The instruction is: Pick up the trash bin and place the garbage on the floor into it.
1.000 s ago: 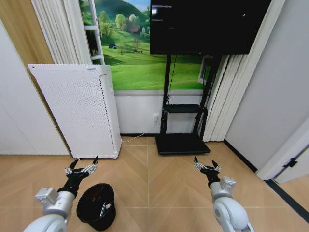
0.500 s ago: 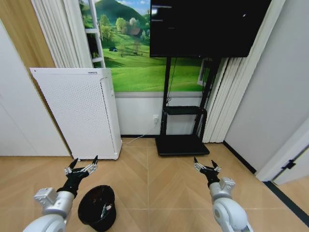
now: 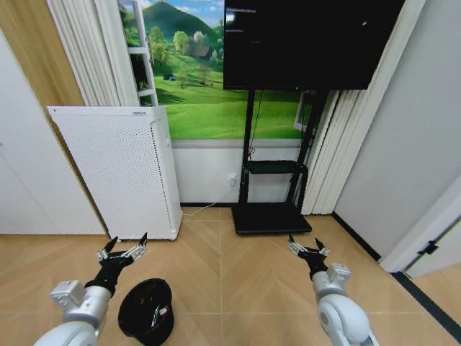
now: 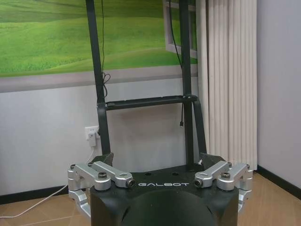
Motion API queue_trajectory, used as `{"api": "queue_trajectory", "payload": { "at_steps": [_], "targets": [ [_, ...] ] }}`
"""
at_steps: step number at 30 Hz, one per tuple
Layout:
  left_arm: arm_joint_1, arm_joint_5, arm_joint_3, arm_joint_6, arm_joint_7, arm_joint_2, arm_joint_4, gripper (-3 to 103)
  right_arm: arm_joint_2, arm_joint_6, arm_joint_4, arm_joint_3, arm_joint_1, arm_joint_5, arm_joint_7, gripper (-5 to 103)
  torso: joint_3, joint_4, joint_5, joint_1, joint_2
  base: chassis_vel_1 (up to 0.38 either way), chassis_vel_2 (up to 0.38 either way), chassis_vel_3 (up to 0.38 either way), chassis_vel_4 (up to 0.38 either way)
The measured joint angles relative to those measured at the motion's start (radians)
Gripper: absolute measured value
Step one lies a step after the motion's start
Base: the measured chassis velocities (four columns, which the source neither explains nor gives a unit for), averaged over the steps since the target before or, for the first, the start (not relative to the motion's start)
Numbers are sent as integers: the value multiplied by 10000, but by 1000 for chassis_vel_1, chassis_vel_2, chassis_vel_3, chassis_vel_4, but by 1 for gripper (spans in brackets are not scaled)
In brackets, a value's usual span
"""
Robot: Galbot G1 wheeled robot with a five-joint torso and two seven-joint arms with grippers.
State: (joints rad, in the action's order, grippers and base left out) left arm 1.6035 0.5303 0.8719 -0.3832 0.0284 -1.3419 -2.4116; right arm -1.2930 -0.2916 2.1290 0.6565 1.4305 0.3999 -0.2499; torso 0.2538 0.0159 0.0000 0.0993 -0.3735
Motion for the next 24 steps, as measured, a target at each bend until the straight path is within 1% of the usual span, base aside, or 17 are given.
{"api": "queue_trajectory", "payload": {
  "at_steps": [3, 5, 11, 17, 24],
  "targets": [
    [67, -40, 6, 3, 6, -41, -176, 100, -17, 68, 67, 214, 162, 0, 89, 100, 104, -1, 0, 54, -158, 0, 0, 0, 0],
    [67, -40, 6, 4, 13, -40, -213, 100, -28, 77, 82, 239, 187, 0, 103, 100, 122, 0, 1, 64, -187, 0, 0, 0, 0],
    [99, -63, 3, 4, 60, -98, -363, 100, -104, 190, 109, 302, 296, -13, 178, 100, 321, -1, 0, 155, -476, 0, 0, 0, 0],
    [-48, -199, -3, 138, -59, -346, -225, 100, -180, 351, 234, 395, 426, -110, 267, 100, 499, 0, 0, 251, -748, 0, 0, 0, 0],
    [-174, -163, -11, 142, -29, -297, -224, 100, -172, 334, 277, 278, 399, -168, 270, 100, 661, -1, 0, 361, -1021, 0, 0, 0, 0]
  ]
}}
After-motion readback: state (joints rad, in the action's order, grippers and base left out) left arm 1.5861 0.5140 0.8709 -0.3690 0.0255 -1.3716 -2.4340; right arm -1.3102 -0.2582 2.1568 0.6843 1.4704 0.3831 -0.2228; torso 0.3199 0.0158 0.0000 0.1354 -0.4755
